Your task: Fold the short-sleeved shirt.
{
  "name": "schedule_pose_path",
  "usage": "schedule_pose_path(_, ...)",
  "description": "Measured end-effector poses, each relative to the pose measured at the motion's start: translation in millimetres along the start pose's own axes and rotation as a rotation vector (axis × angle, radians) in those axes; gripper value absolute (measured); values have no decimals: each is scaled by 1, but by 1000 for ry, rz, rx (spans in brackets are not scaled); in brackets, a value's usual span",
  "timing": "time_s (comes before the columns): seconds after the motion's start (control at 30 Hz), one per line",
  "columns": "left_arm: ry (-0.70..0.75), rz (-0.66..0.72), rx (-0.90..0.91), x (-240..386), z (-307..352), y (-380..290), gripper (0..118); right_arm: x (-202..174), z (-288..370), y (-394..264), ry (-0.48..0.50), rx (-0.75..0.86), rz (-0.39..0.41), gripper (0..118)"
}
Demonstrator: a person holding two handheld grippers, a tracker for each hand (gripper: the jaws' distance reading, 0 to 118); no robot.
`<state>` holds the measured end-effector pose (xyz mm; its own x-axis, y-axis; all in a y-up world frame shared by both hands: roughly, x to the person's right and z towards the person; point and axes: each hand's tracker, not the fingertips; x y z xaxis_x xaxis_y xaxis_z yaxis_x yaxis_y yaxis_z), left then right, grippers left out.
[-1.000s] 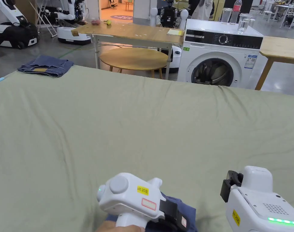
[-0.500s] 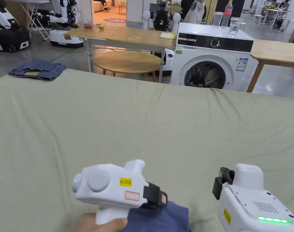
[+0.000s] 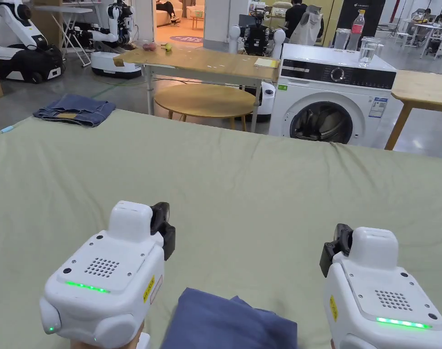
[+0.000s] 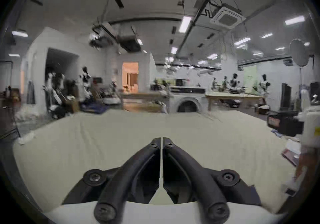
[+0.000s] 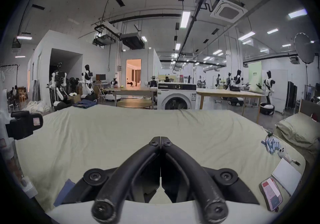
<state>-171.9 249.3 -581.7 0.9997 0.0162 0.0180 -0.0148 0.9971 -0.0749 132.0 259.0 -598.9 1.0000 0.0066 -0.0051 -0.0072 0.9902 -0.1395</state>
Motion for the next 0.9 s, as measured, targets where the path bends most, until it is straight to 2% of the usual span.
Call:
schedule_pose_path(0.27, 54, 34, 51, -20, 8, 2, 0, -4, 9, 14, 19, 7, 9, 0)
schedule_pose_path(0.57, 46, 22, 9, -35, 12, 3, 0, -30, 51, -44, 180, -318, 27, 0)
schedule_pose_path(0.67, 37, 22, -15, -39, 13, 0, 0, -37, 44, -74, 189, -461, 58, 0)
schedule_pose_path(0.77, 27, 43, -64, -44, 13, -3, 0, -38, 25, -107, 186, -650, 36, 0)
schedule_pose_path(0.9, -3, 79, -178, -53, 11, -10, 0, -34, 13, -111, 169, -628, 32, 0)
